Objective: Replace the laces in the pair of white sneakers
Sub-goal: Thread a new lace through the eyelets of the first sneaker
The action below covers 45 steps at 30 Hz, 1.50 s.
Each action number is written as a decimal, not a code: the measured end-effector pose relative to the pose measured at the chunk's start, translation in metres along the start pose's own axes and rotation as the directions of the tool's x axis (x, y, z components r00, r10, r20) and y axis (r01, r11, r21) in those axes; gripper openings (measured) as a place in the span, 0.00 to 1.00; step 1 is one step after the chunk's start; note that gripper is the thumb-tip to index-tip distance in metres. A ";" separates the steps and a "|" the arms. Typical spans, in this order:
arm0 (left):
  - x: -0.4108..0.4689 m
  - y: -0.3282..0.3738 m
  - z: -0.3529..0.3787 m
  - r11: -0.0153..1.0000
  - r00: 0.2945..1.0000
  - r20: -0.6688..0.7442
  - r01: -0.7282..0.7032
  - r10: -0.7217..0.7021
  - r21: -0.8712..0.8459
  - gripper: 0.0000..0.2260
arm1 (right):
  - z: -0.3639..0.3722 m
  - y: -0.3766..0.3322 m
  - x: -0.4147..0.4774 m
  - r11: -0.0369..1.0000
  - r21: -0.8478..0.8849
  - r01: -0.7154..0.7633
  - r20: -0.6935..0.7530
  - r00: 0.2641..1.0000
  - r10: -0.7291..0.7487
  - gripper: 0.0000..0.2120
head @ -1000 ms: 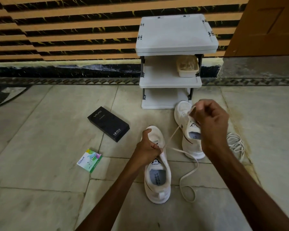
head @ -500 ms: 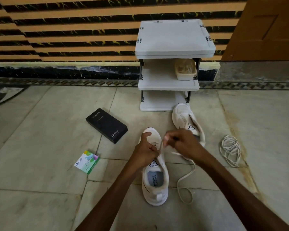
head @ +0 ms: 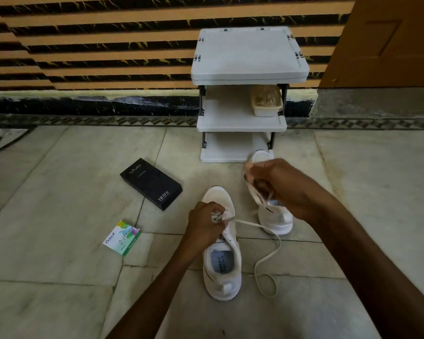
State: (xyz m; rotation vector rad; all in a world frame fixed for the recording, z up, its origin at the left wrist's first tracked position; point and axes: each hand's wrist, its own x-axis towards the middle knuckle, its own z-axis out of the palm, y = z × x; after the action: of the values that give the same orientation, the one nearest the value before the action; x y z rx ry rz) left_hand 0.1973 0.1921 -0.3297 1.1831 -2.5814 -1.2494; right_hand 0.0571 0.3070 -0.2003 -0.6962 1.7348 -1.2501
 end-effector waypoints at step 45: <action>0.001 0.021 -0.018 0.967 0.972 0.060 -0.219 0.228 -0.129 0.08 | -0.010 -0.002 0.005 0.928 -0.349 0.127 0.118 0.989 -0.091 0.11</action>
State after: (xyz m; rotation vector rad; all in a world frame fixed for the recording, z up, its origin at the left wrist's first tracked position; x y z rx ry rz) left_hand 0.1901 0.1880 -0.3036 0.8121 -2.5587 -1.3991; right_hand 0.0458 0.3072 -0.1989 -1.0610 1.8801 -0.9599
